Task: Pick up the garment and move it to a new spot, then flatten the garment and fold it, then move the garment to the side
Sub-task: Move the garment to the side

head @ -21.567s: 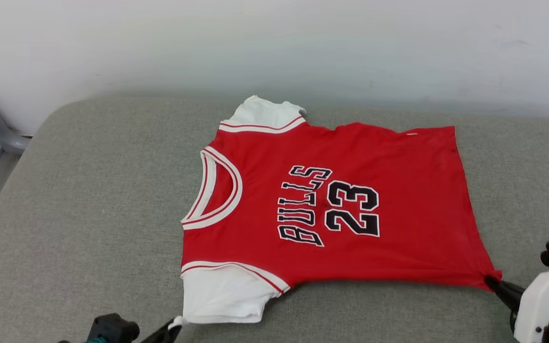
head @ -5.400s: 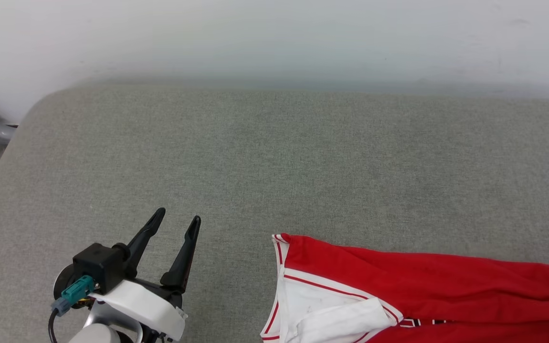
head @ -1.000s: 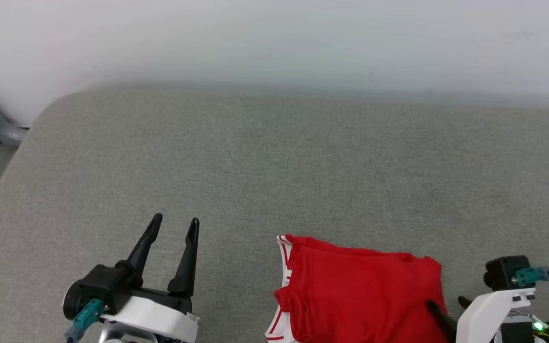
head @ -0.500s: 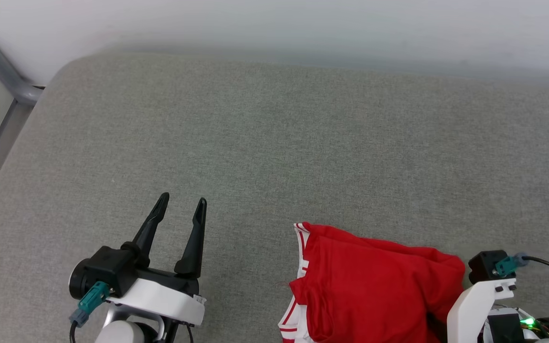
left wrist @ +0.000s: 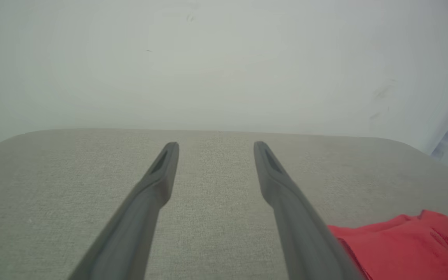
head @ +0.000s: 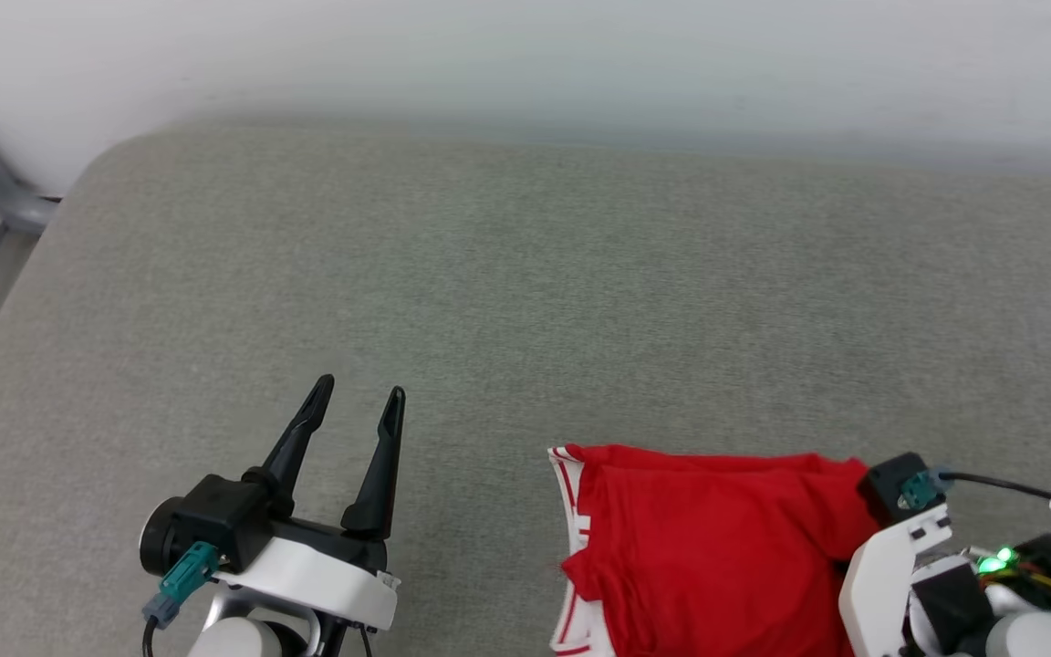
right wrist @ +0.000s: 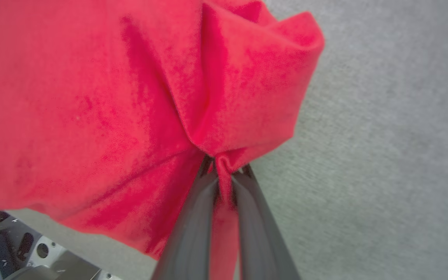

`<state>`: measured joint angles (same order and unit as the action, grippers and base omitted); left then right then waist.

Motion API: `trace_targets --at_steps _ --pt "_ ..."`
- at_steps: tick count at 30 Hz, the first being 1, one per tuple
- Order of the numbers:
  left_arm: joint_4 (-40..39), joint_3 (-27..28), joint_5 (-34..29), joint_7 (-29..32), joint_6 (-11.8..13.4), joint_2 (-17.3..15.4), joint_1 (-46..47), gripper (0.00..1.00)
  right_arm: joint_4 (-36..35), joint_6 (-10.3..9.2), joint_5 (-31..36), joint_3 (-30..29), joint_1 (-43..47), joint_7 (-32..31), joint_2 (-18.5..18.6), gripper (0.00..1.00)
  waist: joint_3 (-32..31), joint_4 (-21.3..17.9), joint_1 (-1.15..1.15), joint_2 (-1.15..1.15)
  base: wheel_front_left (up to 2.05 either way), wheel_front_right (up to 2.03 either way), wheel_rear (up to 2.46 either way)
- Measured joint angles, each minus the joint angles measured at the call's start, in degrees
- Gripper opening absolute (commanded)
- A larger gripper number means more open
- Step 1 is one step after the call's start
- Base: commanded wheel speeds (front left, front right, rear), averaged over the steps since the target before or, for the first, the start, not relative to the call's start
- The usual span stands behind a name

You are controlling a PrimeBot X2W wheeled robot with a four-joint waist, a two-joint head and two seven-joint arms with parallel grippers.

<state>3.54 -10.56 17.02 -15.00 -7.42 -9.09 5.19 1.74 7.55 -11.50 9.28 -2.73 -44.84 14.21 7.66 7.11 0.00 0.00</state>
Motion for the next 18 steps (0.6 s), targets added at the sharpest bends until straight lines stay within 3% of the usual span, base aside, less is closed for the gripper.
trace_targets --at_steps 11,15,18 --pt "-2.7 -1.9 -0.6 -0.1 -0.1 -0.5 0.1 1.00 -6.0 0.01 2.5 12.5 -10.6 0.9 19.2 0.00 0.7 -7.5 0.00 0.00 0.00 0.00 0.00" --pt "-4.2 -2.9 -1.2 -0.1 -0.1 -1.1 1.9 1.00 -5.5 -0.02 4.9 15.2 -16.9 2.6 27.0 0.00 2.7 -11.2 0.00 0.00 0.00 0.00 0.00" --pt "-5.2 -4.2 -1.5 -0.1 -0.1 -1.7 3.1 1.00 -2.6 -0.01 4.9 16.3 -20.8 4.7 30.6 0.00 4.9 -13.7 0.00 0.00 0.00 0.00 0.00"
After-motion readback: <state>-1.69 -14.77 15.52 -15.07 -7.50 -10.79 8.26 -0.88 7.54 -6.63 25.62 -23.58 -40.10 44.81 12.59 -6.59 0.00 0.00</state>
